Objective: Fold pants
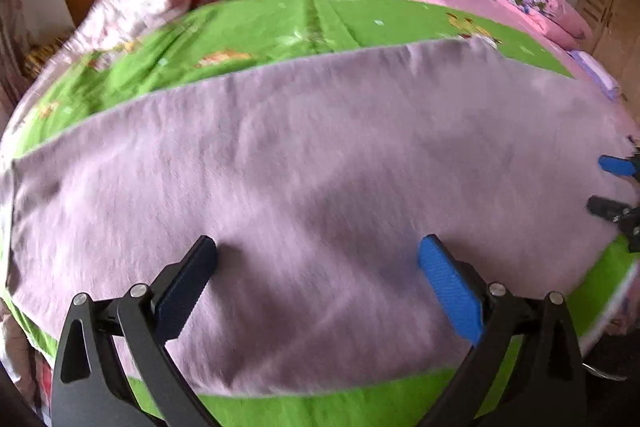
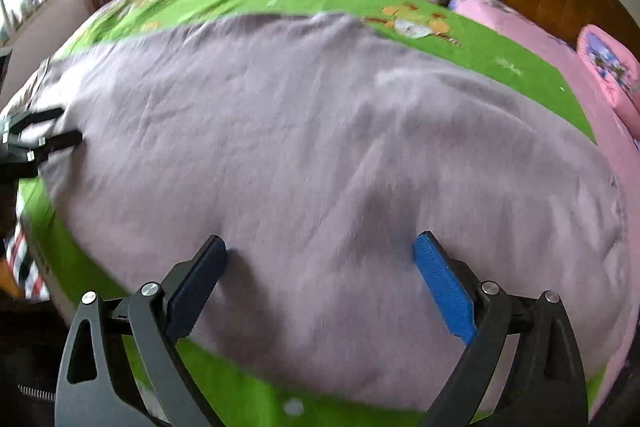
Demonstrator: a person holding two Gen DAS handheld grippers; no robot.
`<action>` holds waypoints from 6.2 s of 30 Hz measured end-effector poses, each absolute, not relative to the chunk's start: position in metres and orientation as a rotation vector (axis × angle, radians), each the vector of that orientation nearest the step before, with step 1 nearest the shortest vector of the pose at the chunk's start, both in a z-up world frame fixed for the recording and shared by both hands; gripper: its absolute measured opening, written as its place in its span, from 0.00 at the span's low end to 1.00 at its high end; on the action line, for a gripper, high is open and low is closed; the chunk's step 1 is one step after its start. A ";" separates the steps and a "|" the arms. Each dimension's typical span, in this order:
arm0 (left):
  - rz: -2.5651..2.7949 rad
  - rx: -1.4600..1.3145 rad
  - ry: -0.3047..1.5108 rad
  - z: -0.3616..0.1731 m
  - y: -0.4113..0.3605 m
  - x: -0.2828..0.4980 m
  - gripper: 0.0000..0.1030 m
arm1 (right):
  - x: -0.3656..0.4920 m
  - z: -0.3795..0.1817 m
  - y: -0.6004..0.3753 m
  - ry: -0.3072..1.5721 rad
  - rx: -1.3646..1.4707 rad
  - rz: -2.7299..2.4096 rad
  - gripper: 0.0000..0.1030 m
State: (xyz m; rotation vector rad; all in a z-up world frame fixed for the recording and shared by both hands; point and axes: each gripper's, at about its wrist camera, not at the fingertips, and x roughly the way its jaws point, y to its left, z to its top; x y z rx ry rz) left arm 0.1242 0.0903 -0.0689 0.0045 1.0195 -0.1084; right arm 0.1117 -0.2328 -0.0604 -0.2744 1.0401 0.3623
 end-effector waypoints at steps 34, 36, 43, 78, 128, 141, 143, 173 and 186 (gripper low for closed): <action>0.207 -0.540 0.654 -0.053 0.259 0.035 0.98 | 0.133 -0.029 0.029 0.789 -0.488 0.943 0.93; 0.301 -0.621 0.643 -0.061 0.290 0.006 0.98 | 0.105 -0.031 0.077 0.749 -0.579 1.075 0.92; 0.505 -0.732 0.762 -0.092 0.344 -0.051 0.98 | 0.035 -0.057 0.181 0.600 -0.876 1.238 0.81; 0.005 -1.134 0.474 -0.105 0.416 0.014 0.98 | 0.071 -0.048 0.222 0.734 -0.570 1.317 0.14; -0.172 -0.221 0.517 0.076 0.121 0.149 0.16 | 0.126 -0.005 -0.104 0.816 -0.027 0.885 0.84; -0.563 0.204 0.691 -0.024 -0.076 0.138 0.89 | 0.114 -0.023 -0.317 0.799 0.419 0.363 0.85; -0.516 0.133 0.602 0.003 -0.034 0.119 0.96 | 0.111 -0.029 -0.309 0.841 0.425 0.415 0.85; -0.436 0.215 0.759 -0.058 0.094 0.067 0.70 | 0.081 -0.074 -0.240 1.070 0.532 0.459 0.14; -0.481 0.175 0.739 -0.019 0.135 0.044 0.73 | 0.078 -0.063 -0.249 1.047 0.504 0.450 0.14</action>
